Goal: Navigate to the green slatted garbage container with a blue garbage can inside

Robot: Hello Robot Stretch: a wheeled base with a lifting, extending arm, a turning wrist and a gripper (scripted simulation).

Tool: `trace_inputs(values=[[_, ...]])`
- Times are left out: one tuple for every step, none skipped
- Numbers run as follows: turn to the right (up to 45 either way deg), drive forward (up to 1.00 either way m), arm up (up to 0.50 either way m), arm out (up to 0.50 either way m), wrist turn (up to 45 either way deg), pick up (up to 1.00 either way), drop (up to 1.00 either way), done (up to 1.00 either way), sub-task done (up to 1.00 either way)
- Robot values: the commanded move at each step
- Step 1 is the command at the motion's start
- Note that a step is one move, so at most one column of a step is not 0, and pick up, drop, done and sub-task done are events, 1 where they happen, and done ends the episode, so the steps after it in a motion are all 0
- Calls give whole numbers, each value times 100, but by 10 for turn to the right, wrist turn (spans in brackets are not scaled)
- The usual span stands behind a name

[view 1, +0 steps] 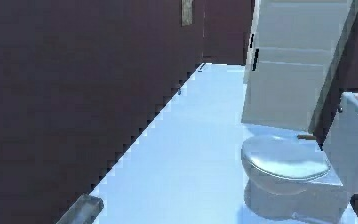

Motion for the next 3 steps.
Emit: trace_inputs(values=[[-30, 0, 0, 0, 0, 0, 0, 0, 0], [0, 100, 0, 0, 0, 0, 0, 0, 0], [-90, 0, 0, 0, 0, 0, 0, 0, 0]])
